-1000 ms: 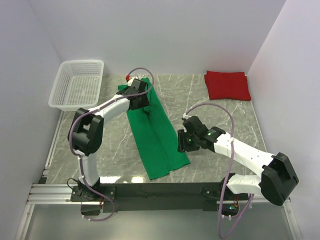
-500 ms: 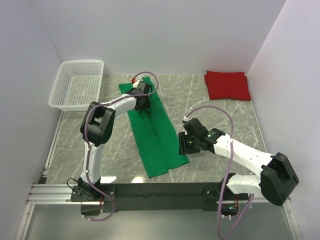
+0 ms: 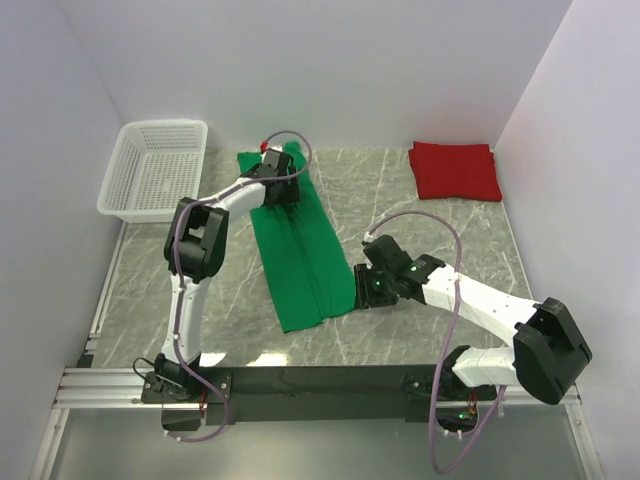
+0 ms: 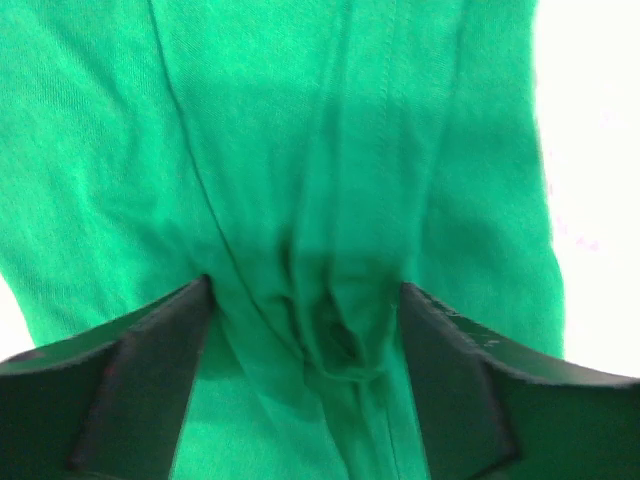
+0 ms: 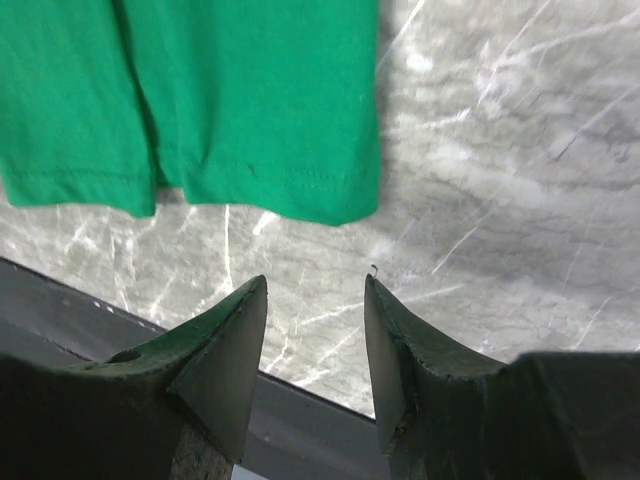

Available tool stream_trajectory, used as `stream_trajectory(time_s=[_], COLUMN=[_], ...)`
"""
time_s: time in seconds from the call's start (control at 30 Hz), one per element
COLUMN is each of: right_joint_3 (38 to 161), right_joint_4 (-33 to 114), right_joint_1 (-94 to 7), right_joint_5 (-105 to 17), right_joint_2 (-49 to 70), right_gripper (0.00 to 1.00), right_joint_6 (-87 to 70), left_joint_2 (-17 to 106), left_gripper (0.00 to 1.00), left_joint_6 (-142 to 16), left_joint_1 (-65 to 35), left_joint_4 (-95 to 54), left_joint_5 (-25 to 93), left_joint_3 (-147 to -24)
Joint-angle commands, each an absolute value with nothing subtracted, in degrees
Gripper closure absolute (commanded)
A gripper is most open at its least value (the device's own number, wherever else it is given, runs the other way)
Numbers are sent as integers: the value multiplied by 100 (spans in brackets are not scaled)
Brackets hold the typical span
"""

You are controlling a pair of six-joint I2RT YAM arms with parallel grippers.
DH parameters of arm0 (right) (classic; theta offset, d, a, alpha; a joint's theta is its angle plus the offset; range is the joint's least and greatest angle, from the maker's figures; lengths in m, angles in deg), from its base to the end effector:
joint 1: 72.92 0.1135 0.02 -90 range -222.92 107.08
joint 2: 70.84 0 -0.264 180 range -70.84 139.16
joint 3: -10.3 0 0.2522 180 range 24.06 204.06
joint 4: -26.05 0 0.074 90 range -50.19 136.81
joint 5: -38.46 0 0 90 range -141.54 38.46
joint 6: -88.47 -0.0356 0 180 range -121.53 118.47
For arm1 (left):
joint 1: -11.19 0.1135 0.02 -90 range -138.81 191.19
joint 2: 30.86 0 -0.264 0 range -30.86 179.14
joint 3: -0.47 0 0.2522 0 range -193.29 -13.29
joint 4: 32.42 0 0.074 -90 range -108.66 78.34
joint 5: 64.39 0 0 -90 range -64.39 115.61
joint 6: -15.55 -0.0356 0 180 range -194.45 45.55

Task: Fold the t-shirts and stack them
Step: Fold the tshirt

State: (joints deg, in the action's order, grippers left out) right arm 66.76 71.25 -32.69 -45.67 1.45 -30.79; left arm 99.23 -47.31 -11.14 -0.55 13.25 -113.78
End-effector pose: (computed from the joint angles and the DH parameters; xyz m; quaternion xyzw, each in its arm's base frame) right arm 0.1773 0.1548 0.2005 -0.1052 0.9613 0.1831 0.1770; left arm 0.4708 -0.1851 0.1662 -0.0777 0.9248 -0.0589 0.3677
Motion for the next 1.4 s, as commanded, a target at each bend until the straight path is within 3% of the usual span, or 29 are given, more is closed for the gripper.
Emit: stream_trajectory(time_s=[0.0,0.1,0.2,0.67,0.93,1.17,1.37], right_joint_3=[6959,6915,6775,6924,7319,7846,8251], right_joint_4=[7136,7128,6926,6320,6205,6556,6916], right_joint_1=[-3336,-3556,-3890,-3987,-3425,-2634,-2274], right_joint_5=[-4864,-4890,-4619,-3802,-3616,-4196,-4512], right_joint_2=[114,88,-8,571,1098,1757,2381], right_gripper=[49,50,51,76,76,66,64], right_joint_6=[-3220,-3282,-3247,-2860,-2921,-3062,-3150], left_joint_2=[9116,8246,7376,4537,3849,3937,3954], left_gripper=[16,8,6,18,21,23,24], left_joint_6=[-4572,-4230,-3939,-2190,-1548,-1574,-1714], left_joint_1=[-1158,-1202,-1368,-2362,-2485,-2529,-2538], left_joint_4=[34,41,252,1369,1386,1333,1395], left_joint_5=[1734,1981,1876,1656,1717,1849,1753], left_joint_3=[-10858,-10216,-9680,-6439,-5469,-5443,-5565])
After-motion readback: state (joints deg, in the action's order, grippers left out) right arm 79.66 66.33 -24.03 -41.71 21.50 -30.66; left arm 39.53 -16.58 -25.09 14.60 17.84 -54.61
